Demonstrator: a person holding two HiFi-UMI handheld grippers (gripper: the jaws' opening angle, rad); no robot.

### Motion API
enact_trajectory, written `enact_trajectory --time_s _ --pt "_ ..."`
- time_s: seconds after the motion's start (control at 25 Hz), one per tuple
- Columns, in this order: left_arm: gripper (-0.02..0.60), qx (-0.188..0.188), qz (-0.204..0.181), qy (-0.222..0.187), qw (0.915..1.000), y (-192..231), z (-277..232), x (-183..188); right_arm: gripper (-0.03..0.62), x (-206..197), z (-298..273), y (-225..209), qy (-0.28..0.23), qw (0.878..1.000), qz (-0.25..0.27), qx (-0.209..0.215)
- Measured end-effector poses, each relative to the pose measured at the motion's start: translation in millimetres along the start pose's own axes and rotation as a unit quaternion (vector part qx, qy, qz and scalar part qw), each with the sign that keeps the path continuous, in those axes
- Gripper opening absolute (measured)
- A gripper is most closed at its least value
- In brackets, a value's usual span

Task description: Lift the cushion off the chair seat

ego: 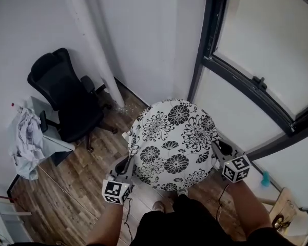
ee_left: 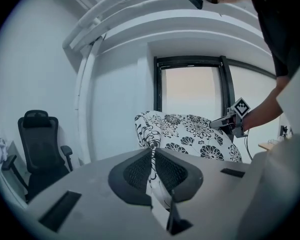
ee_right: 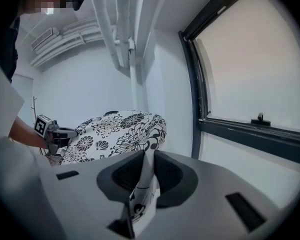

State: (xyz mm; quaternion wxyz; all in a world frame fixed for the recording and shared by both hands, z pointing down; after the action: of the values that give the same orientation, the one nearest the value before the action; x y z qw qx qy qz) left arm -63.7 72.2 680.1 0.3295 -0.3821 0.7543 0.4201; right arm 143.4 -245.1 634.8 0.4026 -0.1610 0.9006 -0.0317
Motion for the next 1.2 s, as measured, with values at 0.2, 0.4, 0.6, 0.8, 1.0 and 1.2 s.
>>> enact_trajectory --time_s 0.2,0.4,0.6,0.8,1.0,1.2 --pt "0.020 -0.004 -0.009 -0.017 0.9998 3 -8 31 0.066 25 1 -4 -0.025 1.000 -0.008 -0.001" --pt "0.020 -0.008 -0.019 -0.045 0.9988 4 2 49 0.066 43 18 9 -0.064 0.998 -0.014 -0.005" --pt "0.020 -0.012 -0.029 -0.076 0.9966 3 7 63 0.066 53 27 15 -0.101 0.995 -0.004 -0.005" --pt "0.020 -0.017 0.000 -0.092 0.9956 1 7 59 0.066 40 29 15 -0.141 0.990 -0.013 0.005" --pt "0.020 -0.017 -0.030 -0.091 0.9952 10 -2 42 0.066 24 18 7 -0.166 0.986 -0.023 0.008" --pt "0.020 -0.018 -0.045 -0.091 0.9946 15 -6 33 0.066 21 14 0 -0.181 0.983 -0.023 0.013"
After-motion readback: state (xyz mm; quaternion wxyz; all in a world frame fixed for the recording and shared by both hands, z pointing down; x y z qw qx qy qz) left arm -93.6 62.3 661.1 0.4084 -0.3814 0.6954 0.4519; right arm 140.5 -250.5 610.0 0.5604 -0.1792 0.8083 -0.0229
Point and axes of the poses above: the fingertips, and each gripper's own axes: z backward along the fingers, y to its left, x out of its top, the point moved 4 cm from there along z, backward along the fingers, and after that the axes turned 8 degrees about -y, right-handed, at the moved point
